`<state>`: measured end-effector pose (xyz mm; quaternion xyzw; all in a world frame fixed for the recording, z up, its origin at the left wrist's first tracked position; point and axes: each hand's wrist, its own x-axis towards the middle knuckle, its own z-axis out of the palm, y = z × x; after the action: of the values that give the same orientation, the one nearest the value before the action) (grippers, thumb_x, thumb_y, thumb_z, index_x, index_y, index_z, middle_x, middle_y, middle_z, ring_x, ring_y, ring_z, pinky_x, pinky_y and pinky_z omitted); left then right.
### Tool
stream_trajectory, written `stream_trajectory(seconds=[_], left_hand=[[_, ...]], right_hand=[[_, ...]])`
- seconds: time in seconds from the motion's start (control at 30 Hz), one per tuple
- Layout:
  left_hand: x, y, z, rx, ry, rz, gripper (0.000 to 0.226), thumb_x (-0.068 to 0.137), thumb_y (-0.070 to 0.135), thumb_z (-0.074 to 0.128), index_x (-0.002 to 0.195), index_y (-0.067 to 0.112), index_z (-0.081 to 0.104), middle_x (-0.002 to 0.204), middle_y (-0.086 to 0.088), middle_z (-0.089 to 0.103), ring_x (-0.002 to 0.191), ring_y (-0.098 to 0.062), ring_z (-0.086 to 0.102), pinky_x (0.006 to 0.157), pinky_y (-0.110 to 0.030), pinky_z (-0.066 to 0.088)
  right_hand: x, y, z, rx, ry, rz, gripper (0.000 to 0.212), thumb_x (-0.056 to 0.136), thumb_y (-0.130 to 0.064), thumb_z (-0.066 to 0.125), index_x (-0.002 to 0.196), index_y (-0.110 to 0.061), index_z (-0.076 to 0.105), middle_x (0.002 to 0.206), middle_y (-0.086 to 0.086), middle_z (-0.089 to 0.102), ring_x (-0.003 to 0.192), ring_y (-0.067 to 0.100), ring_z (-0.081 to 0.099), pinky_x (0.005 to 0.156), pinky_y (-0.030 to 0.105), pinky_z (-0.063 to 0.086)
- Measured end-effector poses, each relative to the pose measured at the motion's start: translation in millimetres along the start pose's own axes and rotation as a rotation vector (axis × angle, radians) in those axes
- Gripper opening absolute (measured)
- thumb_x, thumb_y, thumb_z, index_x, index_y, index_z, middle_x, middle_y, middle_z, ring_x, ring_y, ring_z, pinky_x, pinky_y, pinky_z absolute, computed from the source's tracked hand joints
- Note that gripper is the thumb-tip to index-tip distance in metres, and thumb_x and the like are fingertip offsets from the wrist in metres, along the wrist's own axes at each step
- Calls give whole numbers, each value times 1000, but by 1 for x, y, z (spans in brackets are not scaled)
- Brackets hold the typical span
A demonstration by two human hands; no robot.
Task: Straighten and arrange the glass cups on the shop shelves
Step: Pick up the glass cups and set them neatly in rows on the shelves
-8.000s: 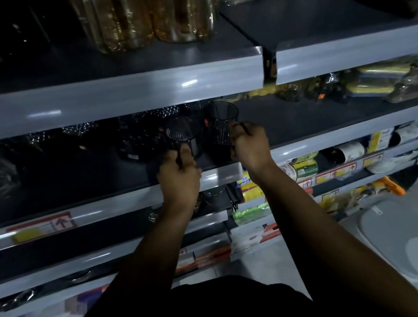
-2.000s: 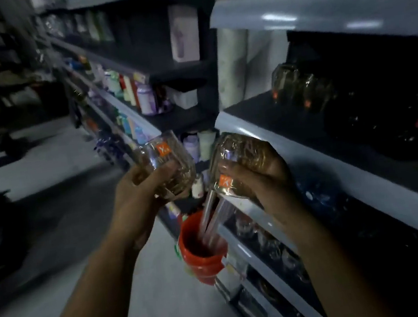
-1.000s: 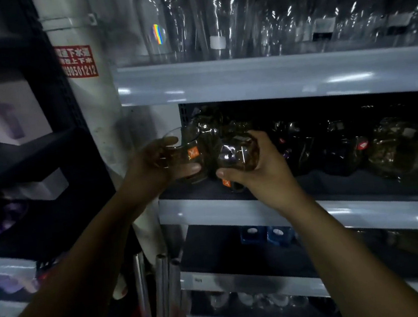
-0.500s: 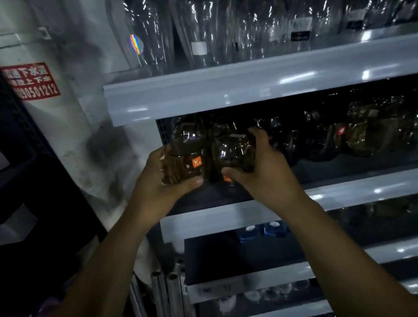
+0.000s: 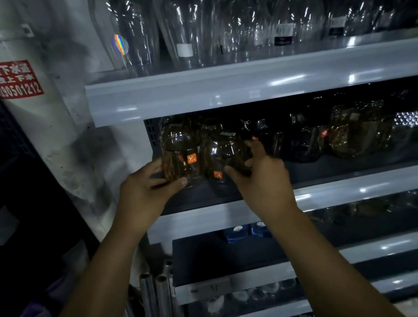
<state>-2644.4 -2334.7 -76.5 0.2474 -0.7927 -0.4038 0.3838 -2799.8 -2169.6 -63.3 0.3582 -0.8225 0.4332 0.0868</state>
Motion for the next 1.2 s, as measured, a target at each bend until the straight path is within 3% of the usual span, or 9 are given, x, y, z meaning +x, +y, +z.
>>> stream_trajectory(seconds=[0.17,0.33,0.47,0.57,0.67,0.83,0.93,1.03,1.2], left_hand=[[-2,-4,6,-26,53,-29,47,73,25,89,108,43,64,104,21,73,93,-2,72,91,-28,57],[-5,2,13,2,96,-18,45,76,24,88,98,50,58,90,41,67,89,10,68,85,-14,52],[-8,7,15,43,126,-11,44,79,27,85,100,57,60,89,23,70,87,10,67,83,-8,49],[-9,7,15,77,108,-6,46,81,31,84,121,44,66,99,14,72,91,3,68,88,-15,50],[-7,5,11,88,69,-25,56,81,28,83,133,34,62,99,16,70,93,3,68,92,-18,51],[-12,4,0,58,-31,-15,49,80,21,85,115,45,60,106,22,70,101,1,68,101,-32,54],[-23,8,2,90,70,71,37,82,23,82,116,27,66,116,6,70,106,-9,68,98,-37,56],[-47,23,11,168,162,242,35,85,22,79,117,18,66,118,-1,64,103,-12,67,93,-25,55],[-89,45,43,83,-3,348,34,87,20,78,118,14,66,109,-3,65,96,-17,64,84,-29,55]], right_hand=[[1,4,9,-108,4,17,65,94,-47,64,147,-23,36,112,7,72,103,34,69,84,41,53],[0,4,13,-143,31,45,57,95,-47,61,142,-21,41,111,6,73,103,36,68,84,42,52],[0,4,13,-141,31,45,55,95,-47,62,140,-20,44,110,6,73,102,35,69,82,41,54],[-1,5,12,-132,19,24,58,94,-47,64,140,-18,45,111,7,73,101,34,70,83,42,57],[-3,9,10,-73,-4,-15,52,92,-41,67,134,-14,50,107,9,73,98,34,70,81,43,59],[-13,16,4,25,-27,-117,41,92,-33,69,125,-13,55,105,8,74,94,29,72,78,45,61],[-31,16,-6,37,-30,-209,41,92,-36,63,128,-18,56,111,7,72,97,28,71,78,46,60],[-56,16,-18,56,-15,-259,42,92,-39,58,129,-20,57,112,6,71,93,27,70,74,46,59],[-97,25,-49,6,46,-228,40,96,-32,63,131,-14,59,117,7,70,101,24,67,79,45,57]])
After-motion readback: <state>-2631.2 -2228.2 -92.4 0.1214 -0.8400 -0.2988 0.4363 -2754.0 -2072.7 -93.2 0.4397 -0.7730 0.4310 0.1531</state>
